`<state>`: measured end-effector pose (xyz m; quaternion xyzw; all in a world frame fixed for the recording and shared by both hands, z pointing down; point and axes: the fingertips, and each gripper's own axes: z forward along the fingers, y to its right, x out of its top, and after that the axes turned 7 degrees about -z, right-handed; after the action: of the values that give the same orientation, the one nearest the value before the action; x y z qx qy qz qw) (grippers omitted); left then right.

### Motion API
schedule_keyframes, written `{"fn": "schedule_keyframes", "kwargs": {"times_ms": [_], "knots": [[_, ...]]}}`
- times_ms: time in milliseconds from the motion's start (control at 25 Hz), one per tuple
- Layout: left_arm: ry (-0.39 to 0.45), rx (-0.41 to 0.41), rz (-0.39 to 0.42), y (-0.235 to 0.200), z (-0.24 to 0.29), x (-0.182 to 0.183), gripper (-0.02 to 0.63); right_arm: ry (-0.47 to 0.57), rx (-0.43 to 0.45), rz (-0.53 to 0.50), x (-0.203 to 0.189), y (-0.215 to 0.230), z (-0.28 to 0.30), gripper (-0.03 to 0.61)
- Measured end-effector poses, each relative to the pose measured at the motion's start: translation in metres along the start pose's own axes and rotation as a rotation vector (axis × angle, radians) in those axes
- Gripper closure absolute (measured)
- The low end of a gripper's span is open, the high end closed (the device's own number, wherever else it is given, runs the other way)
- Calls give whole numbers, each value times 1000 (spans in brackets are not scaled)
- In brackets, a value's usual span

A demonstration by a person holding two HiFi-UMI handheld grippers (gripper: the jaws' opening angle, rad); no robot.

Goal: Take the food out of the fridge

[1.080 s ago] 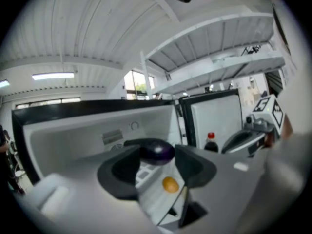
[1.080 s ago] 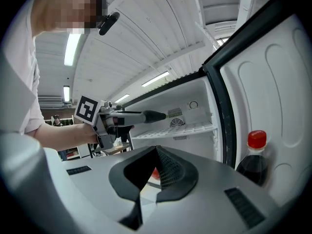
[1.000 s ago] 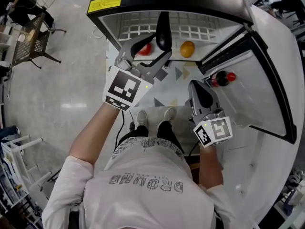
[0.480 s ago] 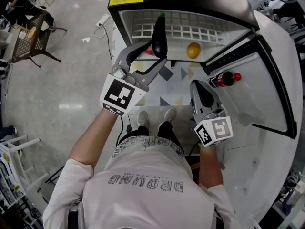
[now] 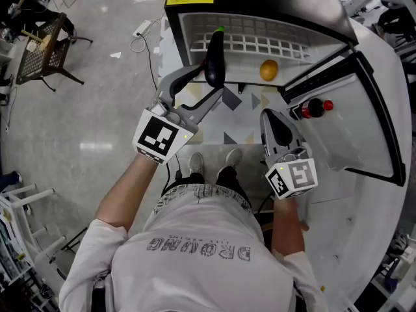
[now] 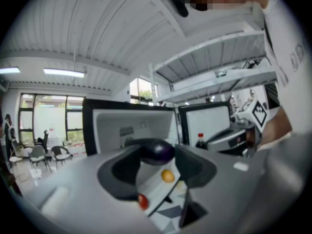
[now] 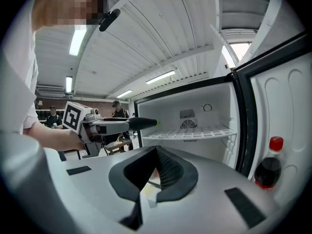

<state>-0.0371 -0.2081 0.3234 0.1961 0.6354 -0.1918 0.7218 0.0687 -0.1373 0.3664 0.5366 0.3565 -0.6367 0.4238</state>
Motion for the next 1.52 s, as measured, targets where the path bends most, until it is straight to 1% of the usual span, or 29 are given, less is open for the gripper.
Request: {"fn": "schedule_keyframes", "kwargs": {"times_ms": [120, 520, 680, 840, 1520], "knots": [[25, -10, -15, -1, -7, 1, 387, 0, -1, -2, -1, -4, 1, 584], [58, -22, -37, 1, -32, -2, 387, -11, 1, -23, 4, -11, 6, 584], [48, -28, -39, 4, -40, -7, 387, -17, 3, -28, 3, -11, 8, 586], [41, -19, -58, 1, -45, -12, 387, -19, 5, -34, 4, -11, 9, 584], [39, -4, -78, 0, -45, -20, 387, -24, 12, -27, 0, -5, 11, 586]]}}
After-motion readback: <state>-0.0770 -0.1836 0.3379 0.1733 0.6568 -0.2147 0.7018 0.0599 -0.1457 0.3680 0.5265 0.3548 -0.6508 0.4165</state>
